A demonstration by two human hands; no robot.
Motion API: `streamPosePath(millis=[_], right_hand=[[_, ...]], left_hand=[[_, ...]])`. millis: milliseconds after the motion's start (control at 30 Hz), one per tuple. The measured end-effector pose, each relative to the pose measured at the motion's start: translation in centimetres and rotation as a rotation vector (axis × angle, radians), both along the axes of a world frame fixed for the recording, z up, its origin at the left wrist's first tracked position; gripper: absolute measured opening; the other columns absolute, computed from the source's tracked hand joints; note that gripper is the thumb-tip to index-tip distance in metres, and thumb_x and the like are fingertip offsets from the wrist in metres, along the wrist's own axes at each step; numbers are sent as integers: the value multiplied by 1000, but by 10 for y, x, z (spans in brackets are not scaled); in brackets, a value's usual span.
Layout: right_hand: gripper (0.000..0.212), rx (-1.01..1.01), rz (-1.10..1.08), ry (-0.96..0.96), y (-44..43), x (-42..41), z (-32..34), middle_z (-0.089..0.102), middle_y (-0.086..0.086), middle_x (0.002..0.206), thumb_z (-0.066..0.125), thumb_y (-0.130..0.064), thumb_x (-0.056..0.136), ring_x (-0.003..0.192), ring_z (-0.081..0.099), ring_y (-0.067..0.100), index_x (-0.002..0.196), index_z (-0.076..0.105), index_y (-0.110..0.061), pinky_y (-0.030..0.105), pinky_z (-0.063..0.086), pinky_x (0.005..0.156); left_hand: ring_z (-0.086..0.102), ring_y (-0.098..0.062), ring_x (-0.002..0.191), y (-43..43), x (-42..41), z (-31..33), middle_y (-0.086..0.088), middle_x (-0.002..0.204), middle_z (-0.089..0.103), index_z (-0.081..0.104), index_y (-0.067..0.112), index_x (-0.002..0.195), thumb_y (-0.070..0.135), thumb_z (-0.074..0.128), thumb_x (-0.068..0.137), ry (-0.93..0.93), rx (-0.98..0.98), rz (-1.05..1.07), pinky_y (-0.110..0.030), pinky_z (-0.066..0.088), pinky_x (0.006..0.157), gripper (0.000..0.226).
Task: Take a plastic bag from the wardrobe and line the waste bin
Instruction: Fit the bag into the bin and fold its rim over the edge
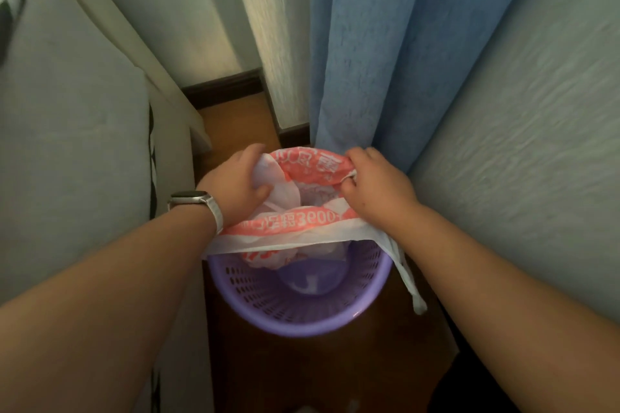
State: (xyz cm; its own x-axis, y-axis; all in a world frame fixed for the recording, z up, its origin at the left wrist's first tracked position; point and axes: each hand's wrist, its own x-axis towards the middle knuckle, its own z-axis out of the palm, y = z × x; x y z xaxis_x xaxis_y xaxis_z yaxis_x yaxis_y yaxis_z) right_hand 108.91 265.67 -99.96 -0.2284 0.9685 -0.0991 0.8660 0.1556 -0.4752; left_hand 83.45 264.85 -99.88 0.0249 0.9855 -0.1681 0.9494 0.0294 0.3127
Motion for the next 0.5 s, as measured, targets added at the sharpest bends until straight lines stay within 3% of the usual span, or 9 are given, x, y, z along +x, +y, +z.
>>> streamPosePath(millis=[67,167,333,433,500], right_hand=[[36,55,42,-9,-8,-3,7,47,5,121,55,-28,90,103,52,26,125,49,-20,43,50,83],[41,195,162,-3,-27,-1,20,50,4,124,58,-31,87,113,48,25,126,54,-19,42,42,93],[42,112,385,-17,-66,15,31,56,1,123,60,-44,84,119,46,25,120,60,-22,43,34,101],[54,42,435,-68,-79,22,35,51,-1,128,62,-51,81,122,42,23,128,53,-25,46,33,105],[52,74,417,-142,-83,24,36,50,1,130,64,-43,82,122,42,25,129,51,-25,46,34,103]], left_hand=[[50,-26,127,-8,5,8,-4,147,44,29,27,146,35,72,82,-55,73,78,-41,47,97,78],[44,-27,131,-24,18,24,-6,145,44,44,21,140,36,72,79,5,156,35,-49,42,106,69],[57,-23,105,-69,36,52,0,112,65,67,24,107,55,51,75,9,55,-102,-37,48,90,47],[60,-18,93,-87,36,63,4,103,69,67,27,106,58,48,74,21,-80,-131,-34,51,80,49],[60,-20,96,-94,37,68,3,107,68,66,26,110,48,54,77,104,-139,-178,-31,49,78,40]])
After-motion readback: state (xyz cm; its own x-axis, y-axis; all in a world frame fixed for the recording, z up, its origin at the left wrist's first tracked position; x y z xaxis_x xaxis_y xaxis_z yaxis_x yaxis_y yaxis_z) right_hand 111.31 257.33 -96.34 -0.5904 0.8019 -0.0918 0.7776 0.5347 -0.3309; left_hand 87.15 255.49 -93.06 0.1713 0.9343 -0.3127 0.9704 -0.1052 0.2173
